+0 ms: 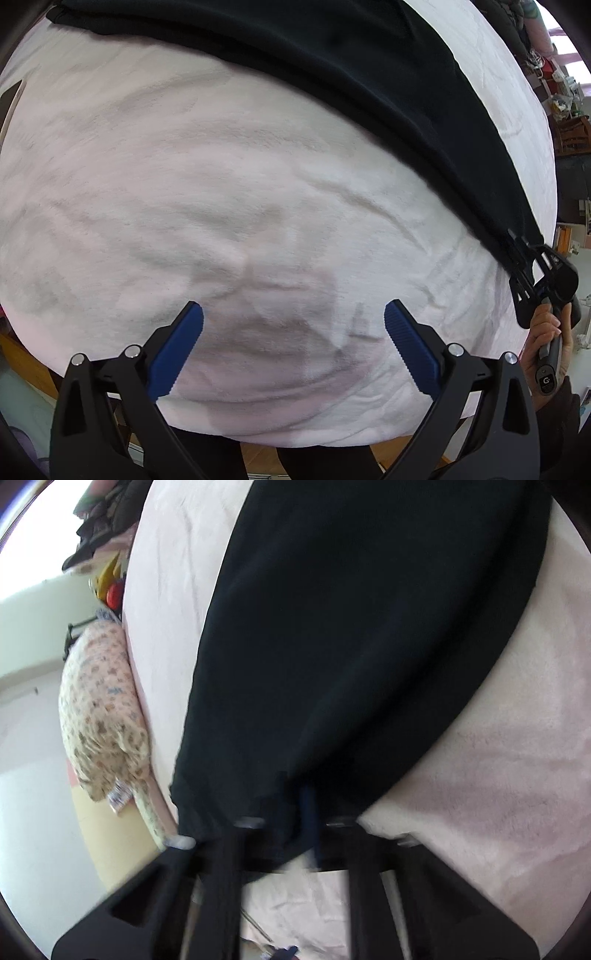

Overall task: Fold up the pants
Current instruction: 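Open the right gripper to release the folded trousers, then grasp the folded trouser edge with the left gripper and straighten it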

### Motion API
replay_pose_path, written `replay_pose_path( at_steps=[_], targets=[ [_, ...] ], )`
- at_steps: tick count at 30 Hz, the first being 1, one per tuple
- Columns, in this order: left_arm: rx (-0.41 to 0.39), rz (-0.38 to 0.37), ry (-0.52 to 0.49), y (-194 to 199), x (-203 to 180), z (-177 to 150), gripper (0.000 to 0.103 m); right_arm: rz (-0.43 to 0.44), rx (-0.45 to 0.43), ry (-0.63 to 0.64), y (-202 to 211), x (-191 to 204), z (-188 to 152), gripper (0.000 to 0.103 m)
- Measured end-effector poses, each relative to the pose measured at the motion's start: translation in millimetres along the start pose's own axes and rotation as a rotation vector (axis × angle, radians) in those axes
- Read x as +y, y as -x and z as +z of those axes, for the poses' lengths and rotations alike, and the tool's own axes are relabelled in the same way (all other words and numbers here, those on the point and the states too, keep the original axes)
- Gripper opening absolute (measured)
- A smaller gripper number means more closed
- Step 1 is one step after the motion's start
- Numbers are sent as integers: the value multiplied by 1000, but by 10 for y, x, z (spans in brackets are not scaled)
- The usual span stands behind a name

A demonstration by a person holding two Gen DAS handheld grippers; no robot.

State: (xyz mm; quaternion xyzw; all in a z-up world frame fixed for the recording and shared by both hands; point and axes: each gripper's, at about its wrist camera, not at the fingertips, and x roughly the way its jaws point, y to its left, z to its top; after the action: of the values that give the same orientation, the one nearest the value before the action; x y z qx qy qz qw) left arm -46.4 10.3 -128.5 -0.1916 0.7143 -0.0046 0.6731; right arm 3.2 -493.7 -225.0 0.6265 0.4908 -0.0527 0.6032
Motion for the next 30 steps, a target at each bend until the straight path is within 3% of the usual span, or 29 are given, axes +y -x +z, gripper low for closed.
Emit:
replay_pose_path(
  at_steps=[4, 8, 11, 15, 18, 20, 21, 27, 29, 30],
  targets=[
    [-57, -92, 55, 134, 138, 153, 99, 19, -29, 69, 129, 99, -139, 2],
    [-125, -219, 161, 274, 330, 486, 99, 14, -42, 27, 199, -26, -246, 2],
    [-182, -243, 222, 361, 455, 788, 99, -24, -47, -37, 97, -186, -258, 2],
    [-241, -289, 341, 482, 729, 1122, 99, 1, -37, -118, 15, -245, -210, 3],
    [-298, -360, 473, 622, 1076, 1288, 99, -4, 7, -106, 36, -186, -193, 13],
    [-332, -385, 544, 715, 1331, 1415, 98, -24, -1, -91, 102, -154, -211, 41],
    [-344, -392, 567, 744, 1419, 1465, 97, -27, -15, -91, 147, -151, -223, 48],
    [-422, -477, 712, 963, 2012, 1827, 92, -11, -58, -105, 233, -104, -360, 51],
    [-424, -486, 725, 1001, 2151, 1955, 90, -6, -50, -111, 186, -79, -410, 51],
    [-423, -473, 716, 1024, 2188, 2024, 85, -7, -47, -113, 161, -70, -430, 51]
  ],
)
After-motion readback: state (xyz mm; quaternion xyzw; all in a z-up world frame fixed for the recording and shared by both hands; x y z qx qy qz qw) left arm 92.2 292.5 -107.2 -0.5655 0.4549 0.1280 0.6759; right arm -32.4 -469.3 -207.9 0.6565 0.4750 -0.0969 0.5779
